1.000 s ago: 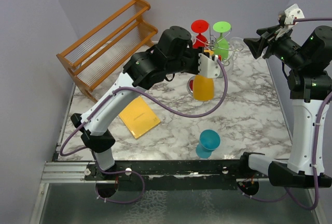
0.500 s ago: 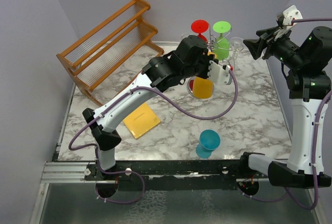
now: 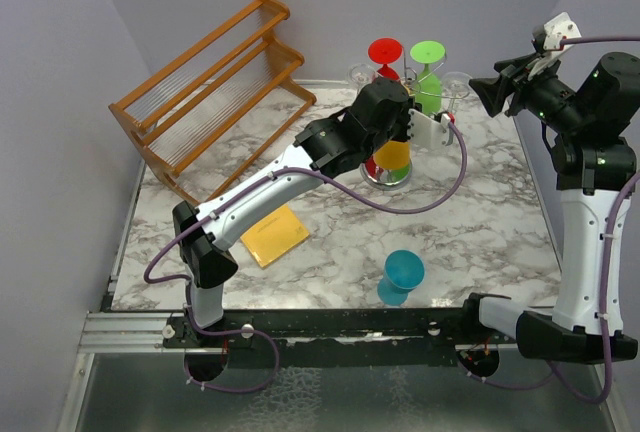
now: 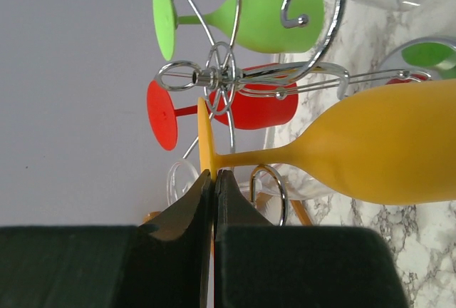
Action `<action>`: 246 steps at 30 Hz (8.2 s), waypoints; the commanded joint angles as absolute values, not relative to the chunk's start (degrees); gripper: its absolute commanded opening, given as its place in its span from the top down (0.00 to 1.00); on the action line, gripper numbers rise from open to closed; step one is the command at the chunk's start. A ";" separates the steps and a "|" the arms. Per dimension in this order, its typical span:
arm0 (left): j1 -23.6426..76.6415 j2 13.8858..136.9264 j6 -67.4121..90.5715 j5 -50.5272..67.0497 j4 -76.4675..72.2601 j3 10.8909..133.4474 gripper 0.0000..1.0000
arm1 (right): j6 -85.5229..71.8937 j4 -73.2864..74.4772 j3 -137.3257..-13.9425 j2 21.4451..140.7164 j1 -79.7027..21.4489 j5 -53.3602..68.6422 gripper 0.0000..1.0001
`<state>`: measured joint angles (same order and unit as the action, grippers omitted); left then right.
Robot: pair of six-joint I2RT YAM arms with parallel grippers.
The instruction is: Place the wine glass upside down on the wine glass rack
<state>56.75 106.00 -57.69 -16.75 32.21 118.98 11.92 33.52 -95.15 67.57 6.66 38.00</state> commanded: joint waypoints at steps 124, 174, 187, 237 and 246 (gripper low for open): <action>57.12 102.92 -45.95 -8.94 39.90 120.06 0.82 | 14.74 33.82 -90.15 64.25 10.20 35.18 0.00; 42.66 78.93 -34.51 17.25 46.48 95.65 0.01 | 52.79 79.60 -83.93 64.99 9.42 50.39 0.16; 34.95 77.78 -32.49 14.35 41.91 89.59 0.01 | 45.96 75.74 -74.31 65.71 -16.20 41.58 0.25; 4.64 74.55 1.52 33.42 20.46 74.91 0.05 | 37.62 44.48 -86.48 70.65 -37.79 41.56 0.99; -0.79 68.08 29.18 49.85 4.46 67.79 0.13 | 24.78 37.53 -99.46 75.93 -37.79 25.43 0.99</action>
<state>-0.82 70.63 13.82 38.28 15.31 68.86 32.86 44.80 -94.30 73.43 -37.45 35.73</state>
